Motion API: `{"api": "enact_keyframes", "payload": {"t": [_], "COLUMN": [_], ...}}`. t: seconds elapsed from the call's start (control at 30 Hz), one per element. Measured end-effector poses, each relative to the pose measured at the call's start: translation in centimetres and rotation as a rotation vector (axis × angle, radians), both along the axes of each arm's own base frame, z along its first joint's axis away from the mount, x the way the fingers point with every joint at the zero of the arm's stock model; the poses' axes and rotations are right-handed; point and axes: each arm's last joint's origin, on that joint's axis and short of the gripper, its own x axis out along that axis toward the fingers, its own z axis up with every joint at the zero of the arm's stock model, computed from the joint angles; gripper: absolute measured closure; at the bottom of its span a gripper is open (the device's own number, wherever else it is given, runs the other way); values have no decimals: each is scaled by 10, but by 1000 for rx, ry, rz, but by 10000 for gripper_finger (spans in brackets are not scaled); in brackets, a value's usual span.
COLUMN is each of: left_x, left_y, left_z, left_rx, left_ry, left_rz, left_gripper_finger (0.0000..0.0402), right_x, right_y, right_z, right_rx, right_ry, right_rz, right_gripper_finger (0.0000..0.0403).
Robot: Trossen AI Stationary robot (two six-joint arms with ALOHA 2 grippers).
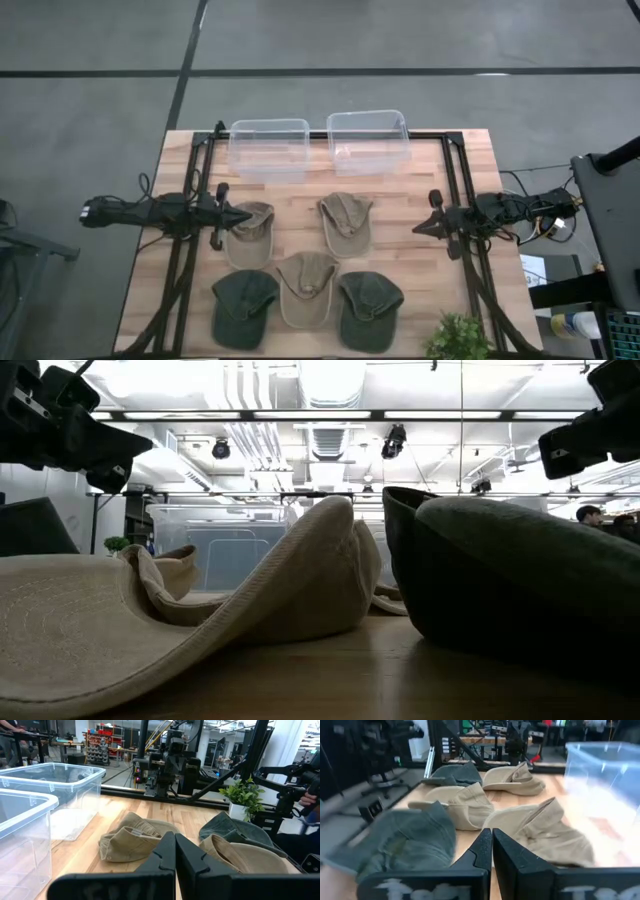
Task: Pick & Place hat
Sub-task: Put the top right brown cap into the right transparent bin
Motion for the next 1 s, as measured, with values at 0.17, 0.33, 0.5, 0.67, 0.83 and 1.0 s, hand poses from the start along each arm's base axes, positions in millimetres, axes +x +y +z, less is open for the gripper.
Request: {"api": "enact_keyframes", "payload": {"t": [0.17, 0.33, 0.5, 0.67, 0.83, 1.0], "left_x": [0, 0, 0, 0, 0, 0], "left_y": [0, 0, 0, 0, 0, 0], "left_z": [0, 0, 0, 0, 0, 0], "left_rx": [0, 0, 0, 0, -1, -1], "left_ry": [0, 0, 0, -2, -4, -4], "left_rz": [0, 0, 0, 0, -1, -1], "left_gripper_finger": [401, 401, 401, 401, 401, 401], "right_x": [1, 1, 2, 6, 17, 31], "right_y": [0, 0, 0, 1, 4, 7], "right_z": [4, 7, 17, 18, 10, -5], "right_rx": [178, 229, 291, 395, 546, 656], "right_ry": [-12, -27, -124, -118, -25, 152], "right_rz": [-25, -30, -23, -27, -63, -131], "right_gripper_finger": [394, 394, 394, 394, 393, 366]}}
